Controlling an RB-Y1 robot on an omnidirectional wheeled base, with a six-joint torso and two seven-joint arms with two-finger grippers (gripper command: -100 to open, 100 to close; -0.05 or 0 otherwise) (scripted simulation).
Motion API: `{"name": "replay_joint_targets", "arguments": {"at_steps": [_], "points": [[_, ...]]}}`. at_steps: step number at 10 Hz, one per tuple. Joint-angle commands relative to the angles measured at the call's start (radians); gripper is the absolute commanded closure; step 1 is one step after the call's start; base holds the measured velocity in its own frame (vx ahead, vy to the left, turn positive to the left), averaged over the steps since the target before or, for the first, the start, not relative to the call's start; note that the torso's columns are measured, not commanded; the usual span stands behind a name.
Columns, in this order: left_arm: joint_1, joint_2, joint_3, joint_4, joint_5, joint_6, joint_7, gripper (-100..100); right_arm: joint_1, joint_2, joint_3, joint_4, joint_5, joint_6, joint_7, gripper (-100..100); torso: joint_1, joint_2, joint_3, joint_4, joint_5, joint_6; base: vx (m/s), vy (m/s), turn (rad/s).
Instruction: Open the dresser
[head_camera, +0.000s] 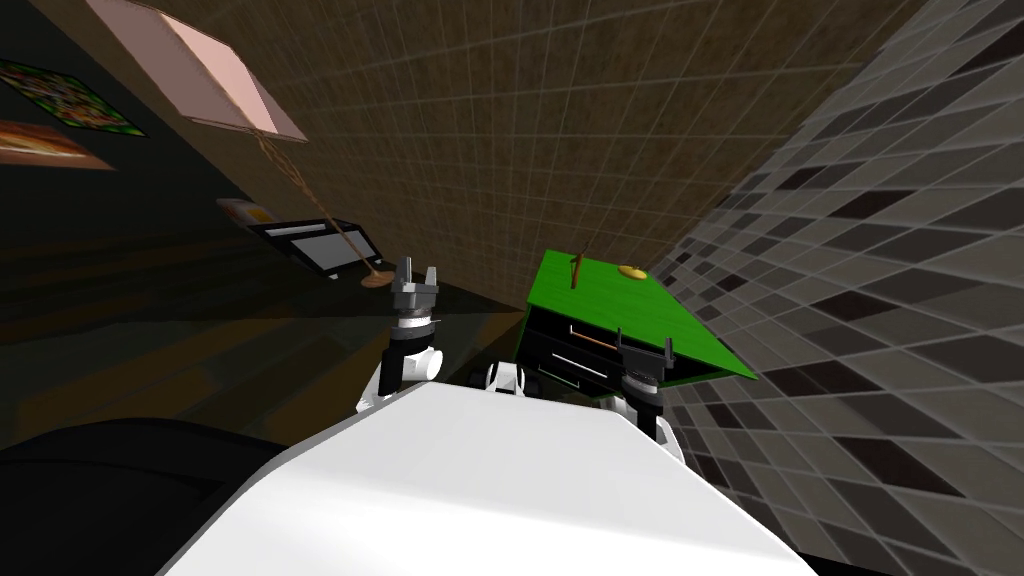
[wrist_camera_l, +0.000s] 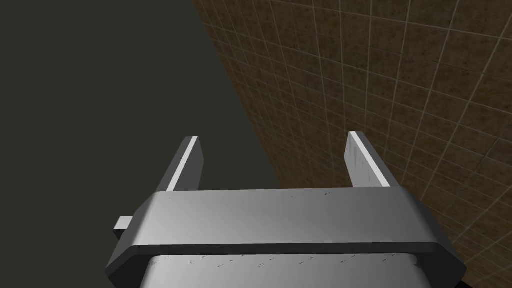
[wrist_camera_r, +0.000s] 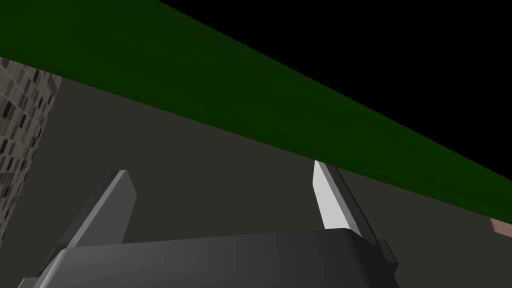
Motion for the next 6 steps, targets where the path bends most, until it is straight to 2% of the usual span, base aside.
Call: {"name": "replay_joint_targets", "arguments": {"at_steps": [1,2,4,5,6], "points": [[0.0,0.0,0.0,0.0,0.0,0.0,0.0,0,0.003,0.006,-0.011,0.022,0.006,-0.008,0.075,-100,-0.001,-0.003,-0.002,-0.002,-0.001,-0.001,0.011,0.017,-0.015],[0.0,0.0,0.0,0.0,0.0,0.0,0.0,0,0.003,0.008,-0.038,0.064,0.012,-0.035,0.106,-100,-0.002,-0.003,-0.002,-0.002,-0.002,-0.001,0.027,0.037,0.087],[0.0,0.0,0.0,0.0,0.0,0.0,0.0,0,0.003,0.008,-0.038,0.073,0.012,-0.035,0.161,-100,-0.005,-0.009,-0.004,-0.006,-0.006,-0.002,0.024,0.024,0.02],[0.0,0.0,0.0,0.0,0.0,0.0,0.0,0,0.003,0.01,-0.065,0.1,0.019,-0.06,0.189,-100,-0.007,-0.009,-0.004,-0.007,-0.008,-0.003,0.031,0.024,0.114],[0.0,0.0,0.0,0.0,0.0,0.0,0.0,0,0.003,0.01,-0.065,0.122,0.019,-0.06,0.217,-100,-0.008,-0.012,-0.005,-0.009,-0.01,-0.004,0.031,0.03,0.048]]}}
